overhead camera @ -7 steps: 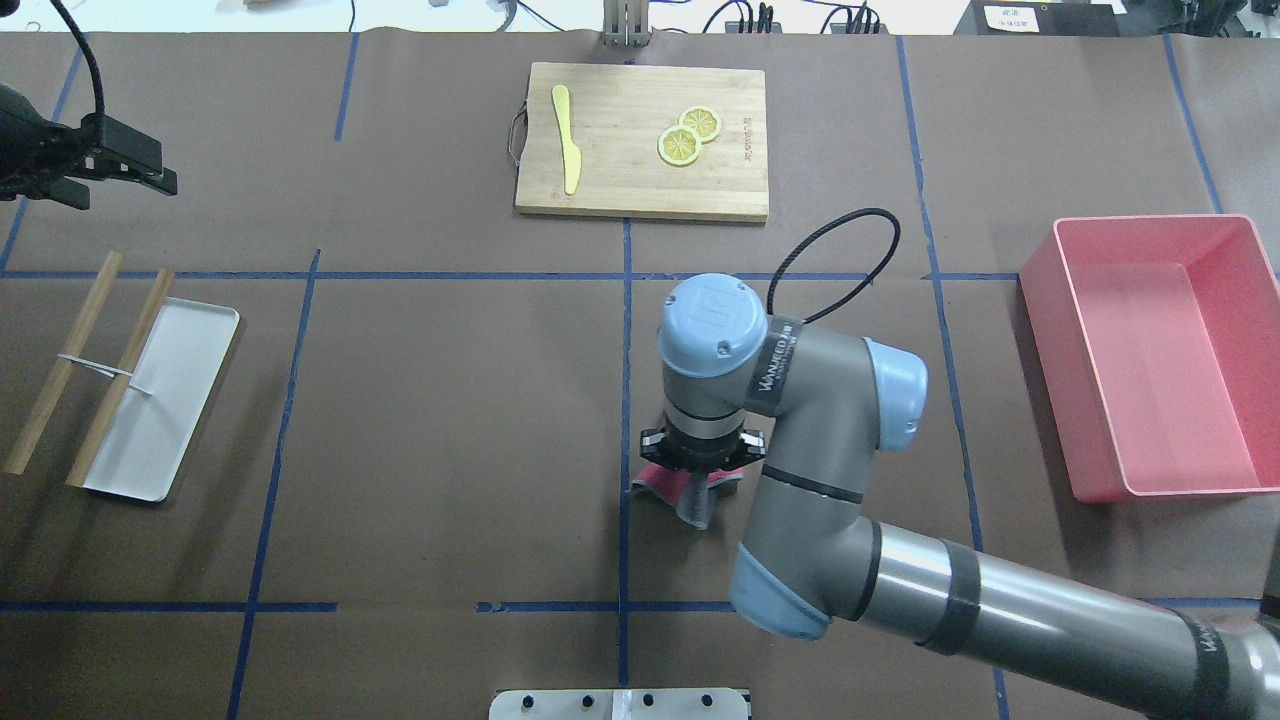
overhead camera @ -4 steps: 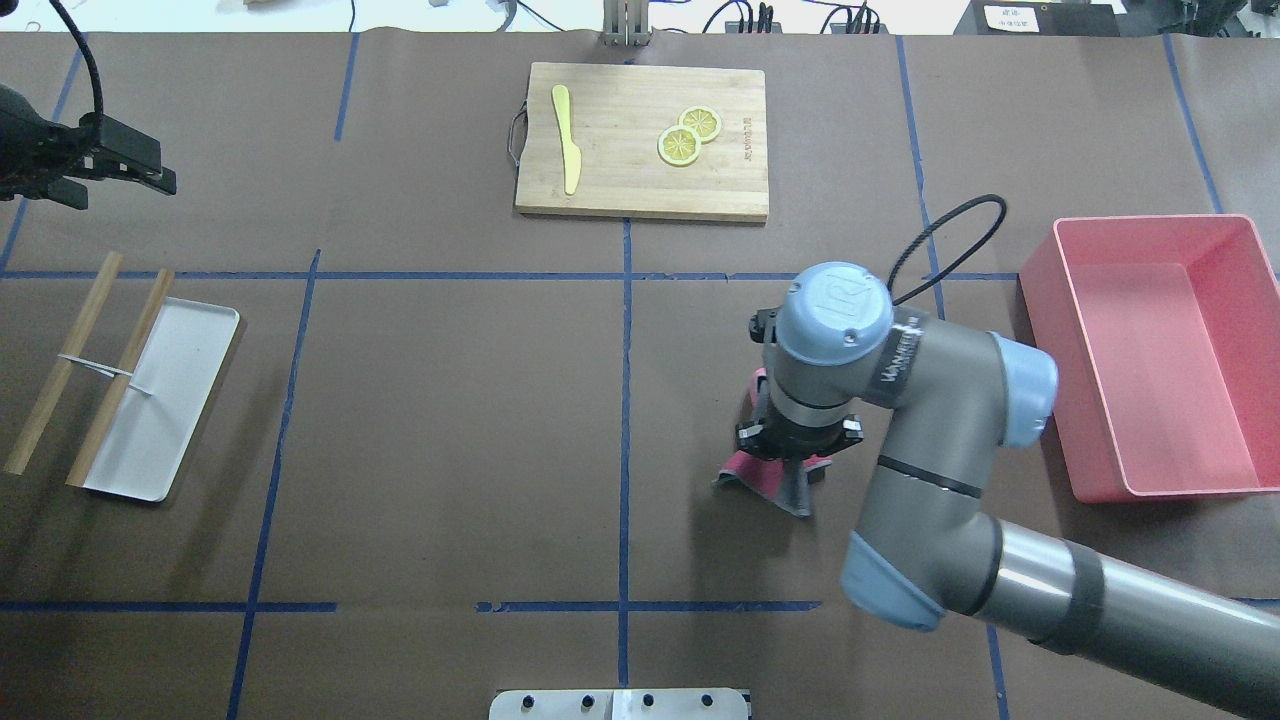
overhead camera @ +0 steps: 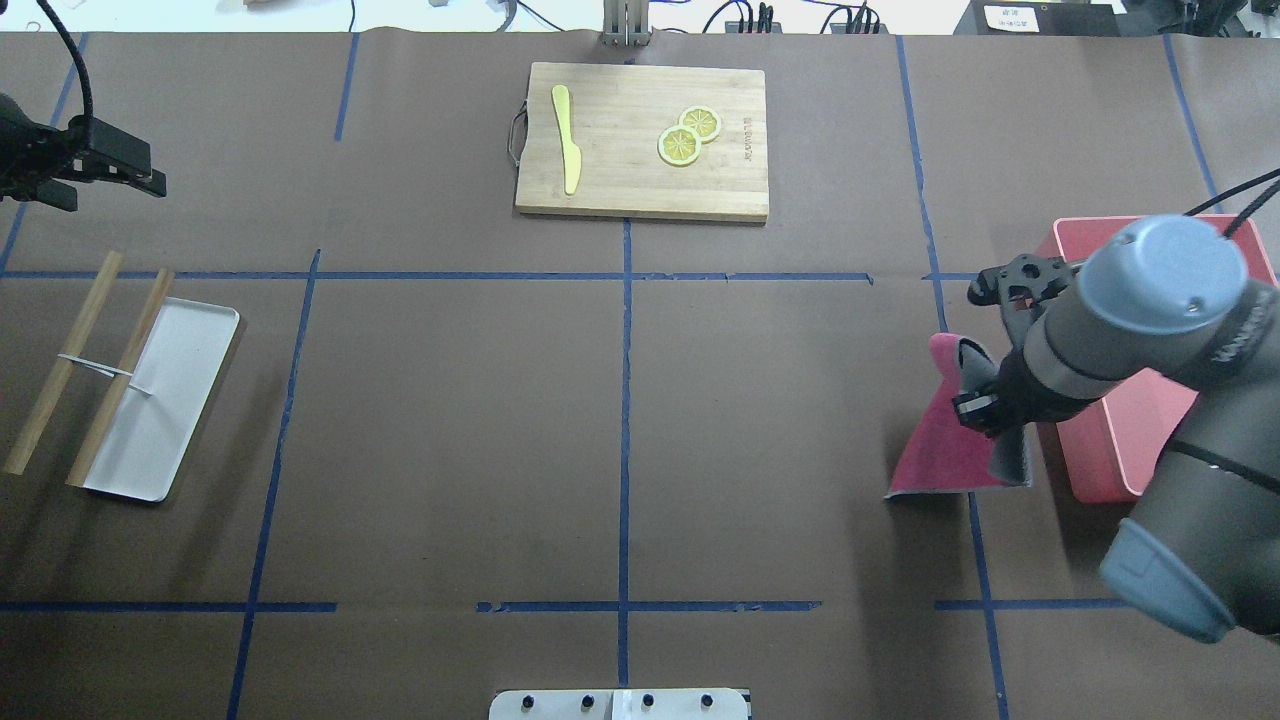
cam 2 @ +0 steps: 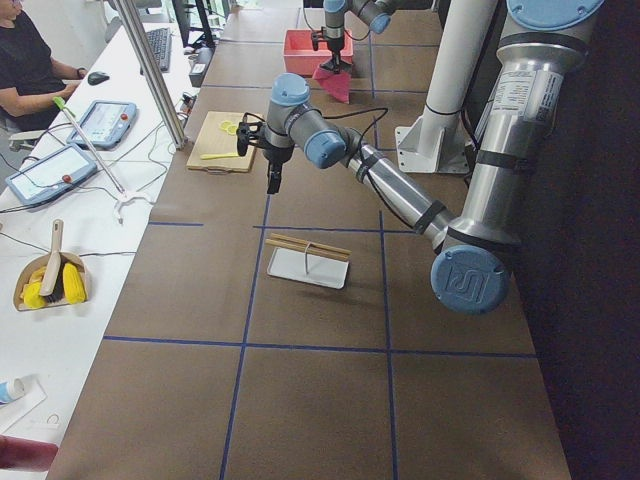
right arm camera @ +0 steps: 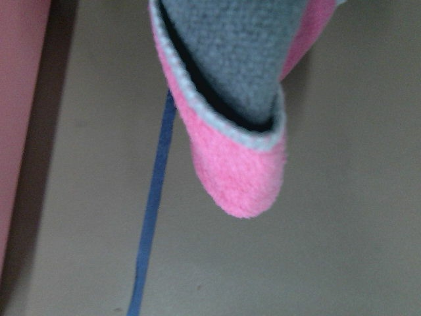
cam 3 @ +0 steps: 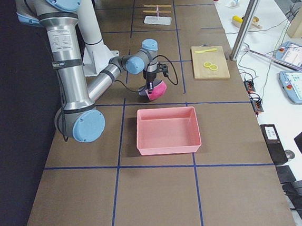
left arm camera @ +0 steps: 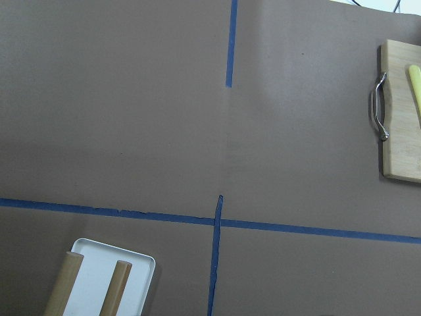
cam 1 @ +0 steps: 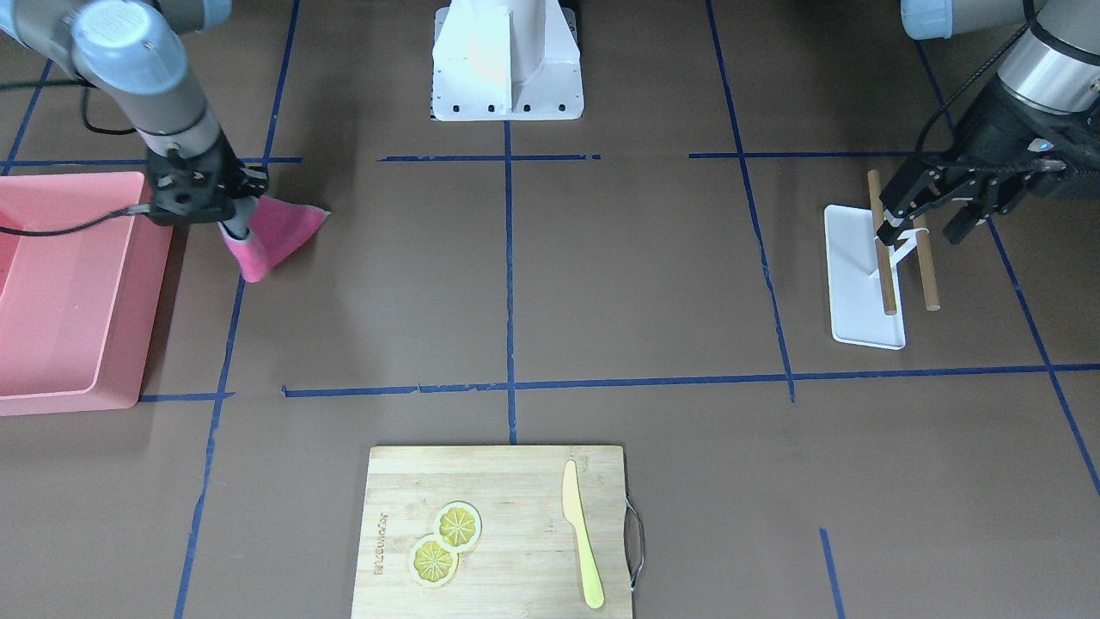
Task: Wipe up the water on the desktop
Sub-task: 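Carry the cloth into the pink bin with the right gripper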
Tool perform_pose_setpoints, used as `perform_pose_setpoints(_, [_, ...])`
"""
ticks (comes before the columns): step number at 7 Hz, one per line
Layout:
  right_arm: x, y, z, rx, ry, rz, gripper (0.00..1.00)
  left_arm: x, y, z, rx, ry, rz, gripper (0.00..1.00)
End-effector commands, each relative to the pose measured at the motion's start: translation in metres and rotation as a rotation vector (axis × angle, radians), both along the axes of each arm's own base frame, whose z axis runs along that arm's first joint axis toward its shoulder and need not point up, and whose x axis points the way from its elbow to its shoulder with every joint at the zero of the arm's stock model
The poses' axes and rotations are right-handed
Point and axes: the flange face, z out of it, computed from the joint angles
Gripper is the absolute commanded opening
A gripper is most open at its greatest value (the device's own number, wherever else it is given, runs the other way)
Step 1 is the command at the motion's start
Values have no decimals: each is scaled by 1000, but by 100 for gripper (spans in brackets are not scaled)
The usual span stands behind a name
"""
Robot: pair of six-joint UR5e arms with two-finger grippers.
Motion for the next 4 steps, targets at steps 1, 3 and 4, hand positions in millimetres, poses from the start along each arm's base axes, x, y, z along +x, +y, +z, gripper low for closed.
perform_pose_setpoints(1, [113,-23,17,-45,-83,58,0,-31,1,31,54,-65,37,92])
perform_pose_setpoints(3, [224,-9,95,19,-32,-7,0,-35,4,41,56,-80,50,93])
perform_pose_setpoints(4, [256,-2,127,25,-11,-27,0,-35,4,42,55,-78,51,93])
